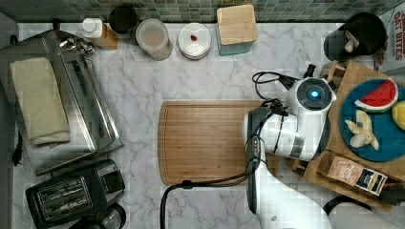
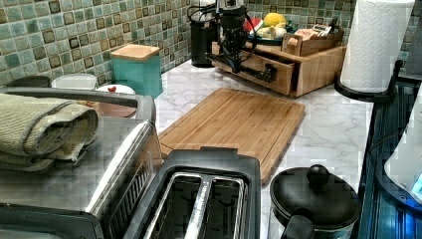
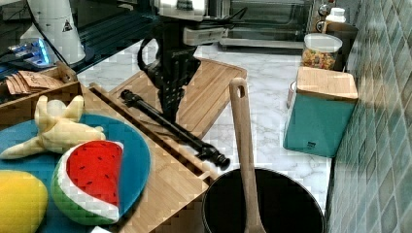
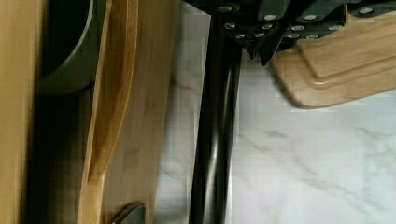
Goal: Close the drawer.
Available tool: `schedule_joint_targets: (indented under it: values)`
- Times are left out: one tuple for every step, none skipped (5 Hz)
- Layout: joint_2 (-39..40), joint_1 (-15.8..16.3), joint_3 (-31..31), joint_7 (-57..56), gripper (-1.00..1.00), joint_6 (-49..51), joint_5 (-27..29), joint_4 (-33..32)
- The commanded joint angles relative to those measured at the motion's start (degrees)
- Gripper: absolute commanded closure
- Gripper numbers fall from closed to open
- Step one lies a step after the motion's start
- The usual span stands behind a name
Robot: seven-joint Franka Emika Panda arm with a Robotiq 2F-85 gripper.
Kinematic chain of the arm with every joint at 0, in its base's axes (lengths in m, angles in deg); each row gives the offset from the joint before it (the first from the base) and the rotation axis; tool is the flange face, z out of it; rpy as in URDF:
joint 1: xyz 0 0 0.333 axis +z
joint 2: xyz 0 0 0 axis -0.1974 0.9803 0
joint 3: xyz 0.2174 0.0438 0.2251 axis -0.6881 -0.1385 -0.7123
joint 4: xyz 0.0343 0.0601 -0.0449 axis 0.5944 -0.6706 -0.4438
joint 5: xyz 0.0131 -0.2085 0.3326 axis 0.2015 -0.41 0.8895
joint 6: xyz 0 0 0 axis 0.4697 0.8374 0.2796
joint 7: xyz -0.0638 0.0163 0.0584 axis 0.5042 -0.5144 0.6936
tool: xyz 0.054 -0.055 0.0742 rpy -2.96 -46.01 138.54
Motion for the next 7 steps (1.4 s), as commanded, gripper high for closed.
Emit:
schedule_joint_targets:
  values:
    - [2.7,-6.6,9.9,-2.5,1.00,1.5,-8.0,4.9]
    - [2.1,-7.1,10.5,-2.8,1.00,1.7,-10.5,4.6]
    - [1.7,-5.9,12.0,-0.9,1.00,2.4,-9.2,4.6]
    - [1.6,-6.6,11.1,-0.7,1.00,2.5,-9.6,4.7]
    - [1.6,-6.5,11.3,-0.7,1.00,2.5,-9.5,4.7]
    - [1.6,-6.4,11.4,-0.7,1.00,2.5,-9.5,4.7]
    - [1.6,-6.4,11.4,-0.7,1.00,2.5,-9.5,4.7]
